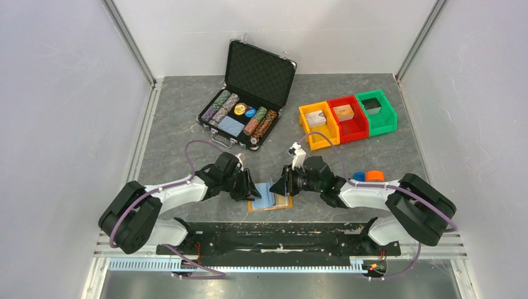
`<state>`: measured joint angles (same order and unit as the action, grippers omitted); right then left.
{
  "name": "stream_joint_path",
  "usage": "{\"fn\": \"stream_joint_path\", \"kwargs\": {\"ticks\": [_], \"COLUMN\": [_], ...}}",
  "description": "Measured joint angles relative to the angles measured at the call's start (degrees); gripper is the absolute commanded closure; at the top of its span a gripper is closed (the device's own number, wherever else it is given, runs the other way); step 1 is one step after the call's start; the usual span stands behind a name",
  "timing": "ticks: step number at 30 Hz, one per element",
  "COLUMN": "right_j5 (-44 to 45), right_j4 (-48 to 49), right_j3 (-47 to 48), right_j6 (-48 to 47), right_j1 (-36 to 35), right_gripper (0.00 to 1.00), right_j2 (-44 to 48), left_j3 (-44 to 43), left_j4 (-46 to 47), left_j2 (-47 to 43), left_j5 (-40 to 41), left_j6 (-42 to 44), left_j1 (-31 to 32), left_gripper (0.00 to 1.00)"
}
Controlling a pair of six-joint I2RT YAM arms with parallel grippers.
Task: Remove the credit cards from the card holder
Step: Remove the credit card from the card holder.
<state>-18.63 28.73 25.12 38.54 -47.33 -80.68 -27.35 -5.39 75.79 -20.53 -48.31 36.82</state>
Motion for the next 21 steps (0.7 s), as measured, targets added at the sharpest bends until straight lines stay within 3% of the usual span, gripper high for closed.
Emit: {"fn": "stream_joint_path", "kwargs": {"ticks": [16, 21], "right_j5": [-1.29, -1.31], "right_j4": [5.68, 7.02], "right_j3": [-1.95, -2.45], "right_j6": [3.26, 3.8], "right_j1": [0.11, 0.11], "right_gripper": [0.89, 0.88], "right_j2": [-1.88, -1.88], "left_j3": [0.13, 0.33], "left_j4": [-0.02, -0.02], "left_j2": [-0.26, -0.52], "left_j5": [0.04, 0.07], "left_j6": [0.0, 0.0], "left_j1": [0.0, 0.0], "left_gripper": [0.57, 0.57]}}
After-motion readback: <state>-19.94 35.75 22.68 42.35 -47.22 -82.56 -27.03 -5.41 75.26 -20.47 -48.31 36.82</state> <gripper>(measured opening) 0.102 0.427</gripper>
